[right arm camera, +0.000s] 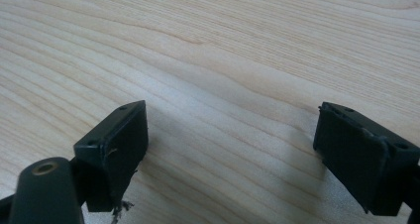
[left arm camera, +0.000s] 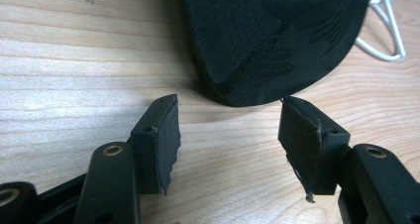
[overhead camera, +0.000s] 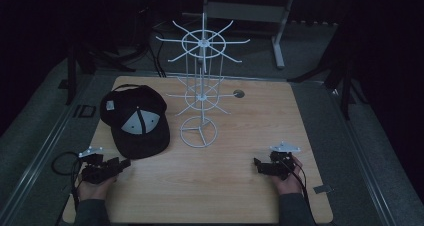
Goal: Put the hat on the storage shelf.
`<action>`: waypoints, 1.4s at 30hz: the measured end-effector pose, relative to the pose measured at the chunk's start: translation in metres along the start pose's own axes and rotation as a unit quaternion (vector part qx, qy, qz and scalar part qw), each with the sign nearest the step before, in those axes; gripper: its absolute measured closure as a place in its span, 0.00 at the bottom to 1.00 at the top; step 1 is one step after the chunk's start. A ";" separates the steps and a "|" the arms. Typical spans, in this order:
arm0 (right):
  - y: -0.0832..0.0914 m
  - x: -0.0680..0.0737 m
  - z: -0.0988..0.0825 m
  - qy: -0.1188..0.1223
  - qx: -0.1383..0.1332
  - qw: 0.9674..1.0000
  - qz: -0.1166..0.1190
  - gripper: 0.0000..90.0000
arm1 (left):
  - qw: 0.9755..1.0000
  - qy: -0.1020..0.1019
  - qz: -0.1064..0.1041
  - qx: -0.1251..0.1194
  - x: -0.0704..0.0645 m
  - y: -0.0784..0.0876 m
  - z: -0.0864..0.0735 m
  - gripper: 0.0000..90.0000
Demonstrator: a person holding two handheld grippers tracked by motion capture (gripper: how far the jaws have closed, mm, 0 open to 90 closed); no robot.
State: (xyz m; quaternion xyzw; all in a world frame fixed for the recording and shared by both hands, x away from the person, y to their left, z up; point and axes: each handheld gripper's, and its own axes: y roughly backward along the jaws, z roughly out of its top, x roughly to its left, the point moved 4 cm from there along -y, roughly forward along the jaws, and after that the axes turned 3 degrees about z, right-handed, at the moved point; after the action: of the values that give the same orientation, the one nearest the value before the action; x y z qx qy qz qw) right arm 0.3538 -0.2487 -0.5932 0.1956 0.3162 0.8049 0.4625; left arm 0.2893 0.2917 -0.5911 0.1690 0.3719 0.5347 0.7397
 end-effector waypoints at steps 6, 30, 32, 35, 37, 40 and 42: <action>0.000 0.000 0.000 0.000 0.000 1.000 0.000 0.15 | 1.000 -0.010 0.005 -0.025 -0.005 0.010 0.007 0.54; 0.000 0.000 0.000 0.000 0.000 1.000 0.000 0.15 | 0.999 -0.020 0.026 -0.023 -0.002 -0.001 0.037 0.55; 0.000 0.000 0.000 0.001 0.000 1.000 0.000 0.15 | 0.999 -0.017 0.025 -0.027 -0.001 -0.002 0.038 0.55; 0.000 0.000 0.000 0.000 0.000 1.000 0.000 0.15 | 0.999 -0.016 0.025 -0.029 -0.001 -0.002 0.038 0.54; 0.000 0.000 0.000 0.000 0.000 1.000 0.000 0.15 | 0.999 -0.015 0.027 -0.028 0.000 -0.003 0.038 0.52; 0.000 0.000 0.000 0.000 0.000 1.000 0.000 0.15 | 0.999 -0.013 0.028 -0.026 0.001 -0.005 0.038 0.51; 0.000 0.000 0.000 0.001 0.000 1.000 0.000 0.15 | 0.999 -0.014 0.027 -0.023 0.002 -0.007 0.038 0.51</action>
State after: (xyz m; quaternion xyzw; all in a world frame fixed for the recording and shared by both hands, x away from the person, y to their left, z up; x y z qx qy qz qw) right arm 0.3539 -0.2487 -0.5932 0.1953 0.3166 0.8050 0.4622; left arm 0.3219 0.2970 -0.5706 0.1691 0.3444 0.5606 0.7338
